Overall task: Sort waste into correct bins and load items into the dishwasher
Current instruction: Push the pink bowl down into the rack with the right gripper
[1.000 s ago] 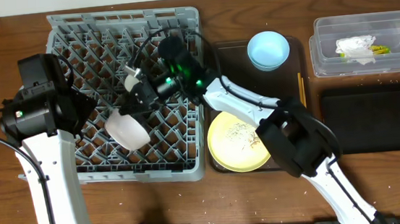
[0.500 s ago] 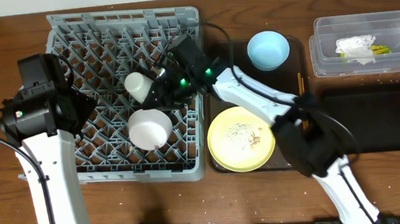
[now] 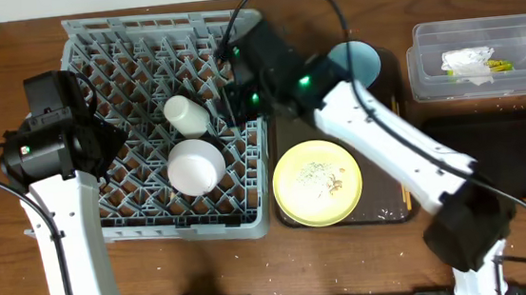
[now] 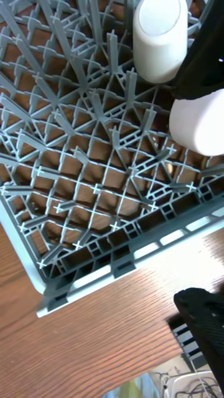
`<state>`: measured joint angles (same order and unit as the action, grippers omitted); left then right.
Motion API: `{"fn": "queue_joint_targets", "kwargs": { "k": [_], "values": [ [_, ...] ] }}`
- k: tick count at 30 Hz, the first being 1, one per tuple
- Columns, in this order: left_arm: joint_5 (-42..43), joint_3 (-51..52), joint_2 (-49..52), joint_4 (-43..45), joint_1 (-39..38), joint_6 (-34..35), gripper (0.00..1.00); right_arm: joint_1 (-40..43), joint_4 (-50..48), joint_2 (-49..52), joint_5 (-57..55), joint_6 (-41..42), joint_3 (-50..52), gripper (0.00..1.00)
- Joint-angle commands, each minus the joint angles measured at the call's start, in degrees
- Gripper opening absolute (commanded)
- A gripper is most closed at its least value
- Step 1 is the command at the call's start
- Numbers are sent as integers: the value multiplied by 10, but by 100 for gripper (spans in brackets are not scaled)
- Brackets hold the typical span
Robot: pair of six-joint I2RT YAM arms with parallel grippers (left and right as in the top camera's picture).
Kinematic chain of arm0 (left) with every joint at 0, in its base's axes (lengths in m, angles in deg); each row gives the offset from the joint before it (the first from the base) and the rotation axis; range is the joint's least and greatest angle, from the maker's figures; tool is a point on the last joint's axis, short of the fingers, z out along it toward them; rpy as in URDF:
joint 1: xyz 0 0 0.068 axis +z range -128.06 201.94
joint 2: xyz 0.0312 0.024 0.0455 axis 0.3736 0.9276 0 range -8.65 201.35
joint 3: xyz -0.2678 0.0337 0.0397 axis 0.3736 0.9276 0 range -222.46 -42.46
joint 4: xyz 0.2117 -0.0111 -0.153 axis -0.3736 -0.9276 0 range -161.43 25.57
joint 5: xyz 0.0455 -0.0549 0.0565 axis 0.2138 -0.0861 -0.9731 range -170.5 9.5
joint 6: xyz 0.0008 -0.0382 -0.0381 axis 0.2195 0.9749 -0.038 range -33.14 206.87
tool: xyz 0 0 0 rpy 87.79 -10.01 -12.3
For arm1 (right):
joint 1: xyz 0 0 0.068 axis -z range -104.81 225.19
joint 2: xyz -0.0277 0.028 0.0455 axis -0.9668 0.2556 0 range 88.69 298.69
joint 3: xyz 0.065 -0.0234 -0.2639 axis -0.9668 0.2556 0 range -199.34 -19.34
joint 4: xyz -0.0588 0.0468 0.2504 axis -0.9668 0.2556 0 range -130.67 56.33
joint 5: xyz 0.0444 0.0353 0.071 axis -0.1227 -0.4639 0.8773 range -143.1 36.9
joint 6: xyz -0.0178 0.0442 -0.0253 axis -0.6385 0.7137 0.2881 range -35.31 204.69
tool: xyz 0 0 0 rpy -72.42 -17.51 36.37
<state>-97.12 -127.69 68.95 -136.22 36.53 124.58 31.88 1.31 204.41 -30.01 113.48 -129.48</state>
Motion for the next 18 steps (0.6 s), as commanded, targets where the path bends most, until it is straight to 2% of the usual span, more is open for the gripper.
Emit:
{"fn": "queue_joint_targets", "kwargs": {
  "k": [1, 7, 18],
  "values": [
    [-2, -10, -1, -2, 3, 7, 98, -53, 9, 56, -8, -68, 4, 1],
    [-2, -10, -1, -2, 3, 7, 98, -110, 13, 85, 27, -176, 4, 1],
    [-2, -10, -1, -2, 3, 7, 98, -123, 1, 115, -58, -180, 4, 1]
  ]
}}
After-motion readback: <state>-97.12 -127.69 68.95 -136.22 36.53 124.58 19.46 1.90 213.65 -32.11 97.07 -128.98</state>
